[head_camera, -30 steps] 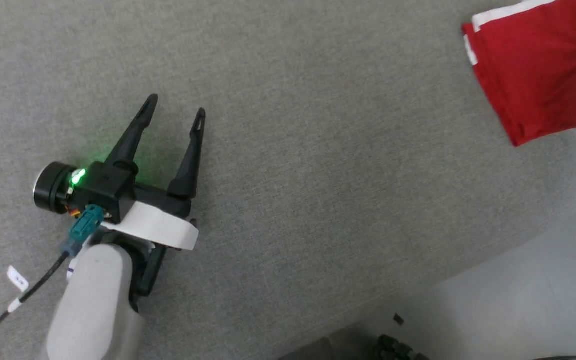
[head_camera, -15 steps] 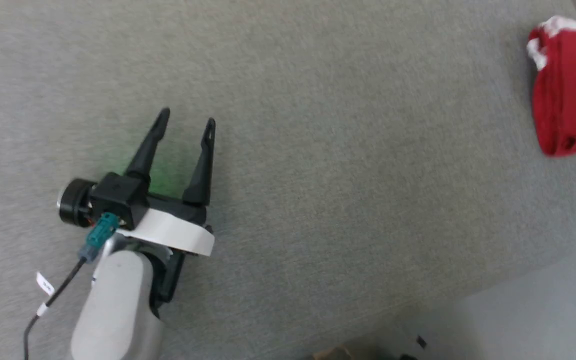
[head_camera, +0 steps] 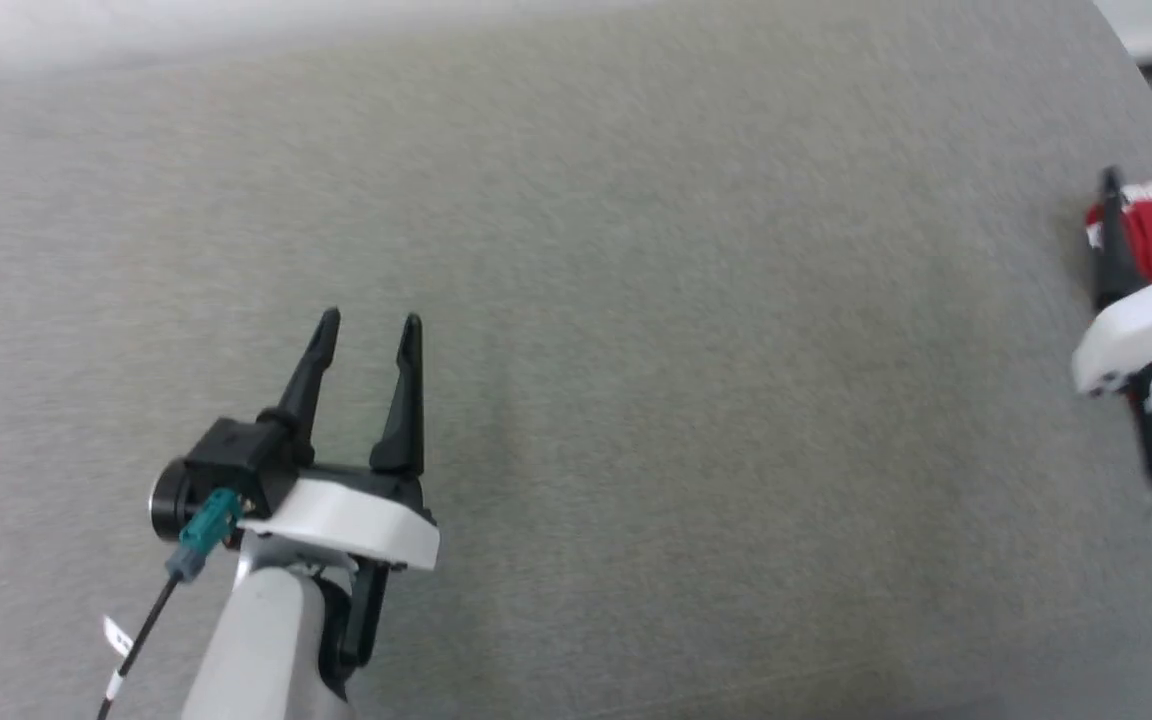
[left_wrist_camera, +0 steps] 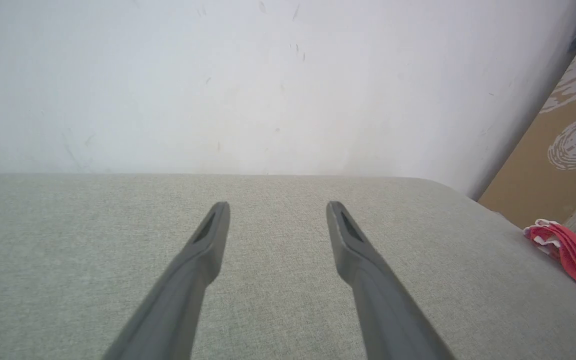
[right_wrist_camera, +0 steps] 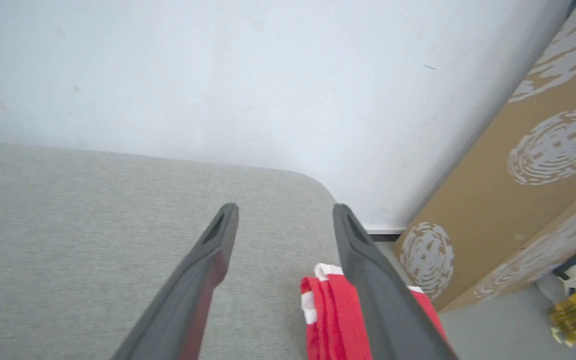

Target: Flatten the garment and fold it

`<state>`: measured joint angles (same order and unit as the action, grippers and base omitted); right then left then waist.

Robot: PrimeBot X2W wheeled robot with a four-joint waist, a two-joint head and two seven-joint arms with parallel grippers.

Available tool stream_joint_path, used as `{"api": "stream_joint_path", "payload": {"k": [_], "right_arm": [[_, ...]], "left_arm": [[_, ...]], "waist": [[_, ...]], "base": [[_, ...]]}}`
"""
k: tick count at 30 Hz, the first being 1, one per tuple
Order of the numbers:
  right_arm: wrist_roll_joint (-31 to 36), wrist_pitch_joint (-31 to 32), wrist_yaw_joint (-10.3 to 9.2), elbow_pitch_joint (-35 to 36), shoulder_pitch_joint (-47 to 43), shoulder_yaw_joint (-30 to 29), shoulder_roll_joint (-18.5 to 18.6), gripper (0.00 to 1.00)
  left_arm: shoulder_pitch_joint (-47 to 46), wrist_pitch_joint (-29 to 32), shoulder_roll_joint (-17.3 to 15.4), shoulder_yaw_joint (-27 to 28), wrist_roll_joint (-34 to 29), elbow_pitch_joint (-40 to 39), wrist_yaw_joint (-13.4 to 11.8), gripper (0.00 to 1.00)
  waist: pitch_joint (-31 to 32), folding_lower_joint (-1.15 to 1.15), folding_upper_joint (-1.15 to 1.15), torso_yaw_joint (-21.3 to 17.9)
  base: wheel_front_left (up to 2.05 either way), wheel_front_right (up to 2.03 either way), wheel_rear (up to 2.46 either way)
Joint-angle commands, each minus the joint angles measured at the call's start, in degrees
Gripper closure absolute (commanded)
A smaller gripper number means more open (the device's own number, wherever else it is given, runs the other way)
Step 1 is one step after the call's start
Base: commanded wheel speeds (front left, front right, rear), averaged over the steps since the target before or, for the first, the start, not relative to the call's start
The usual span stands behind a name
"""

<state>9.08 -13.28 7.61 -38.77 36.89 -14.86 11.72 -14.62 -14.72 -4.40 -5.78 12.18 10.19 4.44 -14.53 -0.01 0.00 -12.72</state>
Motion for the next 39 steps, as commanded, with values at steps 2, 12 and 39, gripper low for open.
{"api": "stream_joint_path", "payload": {"k": [2,12,39], "right_arm": [[-3.79,-0.62,-0.12,5.15,-4.56,2.51,-1.18,0.00],[-10.88,0.74,-0.12,27.28,-22.22,7.03,-6.25,0.00],[-15.07,3.32,-0.12,35.79,-42.27,7.68,-8.83,0.00]], "left_arm": [[1.68,-0.27,0.51,0.39,0.52,0.00,-0.21,0.00],[4.50,-0.28,1.29,1.69,1.36,1.51,-0.20,0.00],[13.11,-0.28,1.51,2.00,1.51,2.48,-0.96,0.00]], "waist": [[6.78,0.01,0.00,6.88],[11.28,0.01,0.00,12.32],[17.81,0.01,0.00,15.57]], "base": [[0.00,0.00,0.00],[0.00,0.00,0.00],[0.00,0.00,0.00]]}}
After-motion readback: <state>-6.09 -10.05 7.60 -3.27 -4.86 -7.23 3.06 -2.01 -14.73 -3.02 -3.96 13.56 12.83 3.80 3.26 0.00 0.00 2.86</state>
